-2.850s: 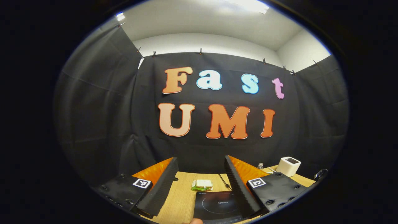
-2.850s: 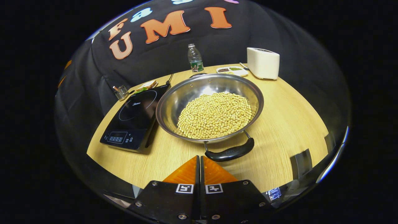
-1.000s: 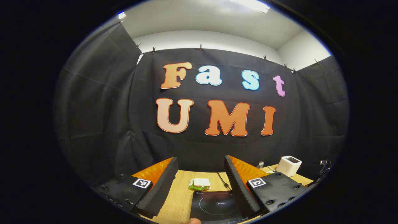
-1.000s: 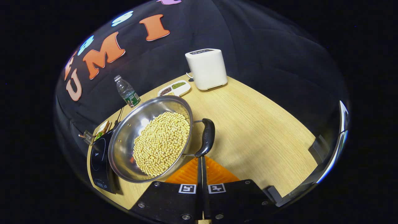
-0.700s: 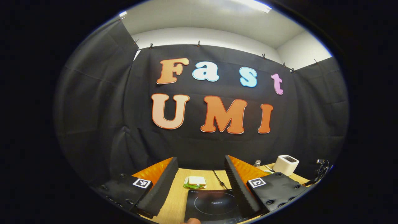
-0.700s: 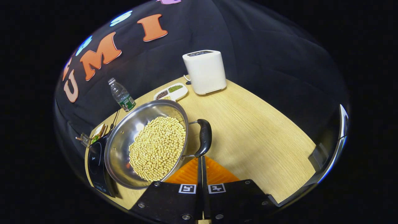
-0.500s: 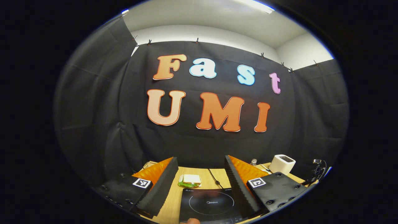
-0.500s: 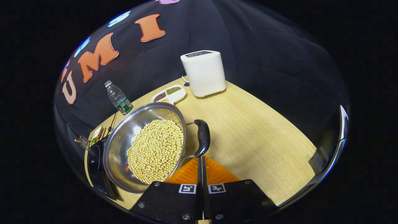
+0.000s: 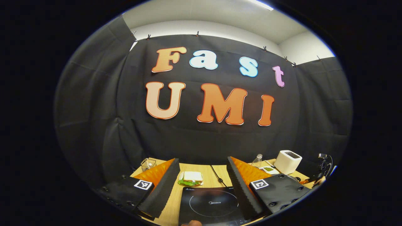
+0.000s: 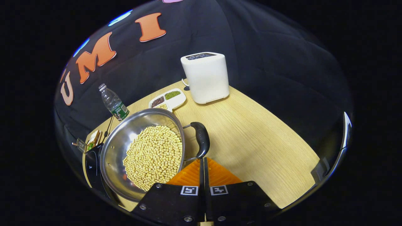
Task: First push the handle of the pot to place it horizontally, then grasp the pot with both hands and set it on the induction cooktop.
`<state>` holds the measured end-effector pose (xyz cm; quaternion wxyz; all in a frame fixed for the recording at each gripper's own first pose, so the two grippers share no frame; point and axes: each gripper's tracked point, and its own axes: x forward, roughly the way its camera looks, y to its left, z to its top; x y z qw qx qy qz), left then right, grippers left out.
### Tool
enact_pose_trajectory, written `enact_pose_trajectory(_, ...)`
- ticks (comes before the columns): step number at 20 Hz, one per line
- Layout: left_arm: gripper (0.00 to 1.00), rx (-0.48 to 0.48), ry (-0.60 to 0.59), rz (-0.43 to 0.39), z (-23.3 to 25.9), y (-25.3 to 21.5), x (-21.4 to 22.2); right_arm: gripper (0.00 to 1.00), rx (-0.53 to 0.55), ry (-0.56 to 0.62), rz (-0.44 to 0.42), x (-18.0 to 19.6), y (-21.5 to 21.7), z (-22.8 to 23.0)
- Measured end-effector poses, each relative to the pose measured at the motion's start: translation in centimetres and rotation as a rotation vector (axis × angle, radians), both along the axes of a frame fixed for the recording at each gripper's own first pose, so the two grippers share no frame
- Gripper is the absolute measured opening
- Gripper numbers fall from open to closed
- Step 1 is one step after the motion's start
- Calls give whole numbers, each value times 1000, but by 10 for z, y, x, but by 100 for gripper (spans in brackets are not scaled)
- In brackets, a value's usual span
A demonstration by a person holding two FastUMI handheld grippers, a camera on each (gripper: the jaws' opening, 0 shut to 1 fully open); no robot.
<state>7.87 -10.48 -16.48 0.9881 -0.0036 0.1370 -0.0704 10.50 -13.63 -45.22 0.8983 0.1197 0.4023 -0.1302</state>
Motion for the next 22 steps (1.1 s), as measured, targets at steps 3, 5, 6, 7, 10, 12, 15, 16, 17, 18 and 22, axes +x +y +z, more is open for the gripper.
enact_pose_trajectory(3,98,-9,51,2,-30,-4,2,0,-14,-2,-1,11,-1,-1)
enact_pose_trajectory(5,98,-9,88,1,-52,-8,1,0,-25,-5,2,16,-2,-2)
enact_pose_trajectory(6,98,-12,107,7,-65,-11,3,0,-33,-6,6,19,-2,-2)
enact_pose_trajectory(7,98,-18,133,-4,-77,-18,4,0,-40,-6,10,22,-3,-2)
enact_pose_trajectory(10,97,-28,214,-23,-119,-38,2,0,-57,-6,15,31,-3,-4)
enact_pose_trajectory(12,97,-40,260,-41,-144,-56,0,0,-76,-6,23,37,-3,-4)
enact_pose_trajectory(15,98,-59,327,-75,-179,-86,-4,0,-104,-7,35,37,-6,-2)
enact_pose_trajectory(16,98,-69,349,-90,-190,-98,-4,0,-106,-7,39,35,-6,0)
enact_pose_trajectory(17,99,-78,371,-108,-198,-112,-5,0,-112,-11,40,34,-8,2)
enact_pose_trajectory(18,99,-84,385,-123,-207,-124,-3,0,-129,-30,37,36,-12,8)
enact_pose_trajectory(22,99,-75,443,-189,-240,-174,-7,0,-190,-138,27,41,-27,48)
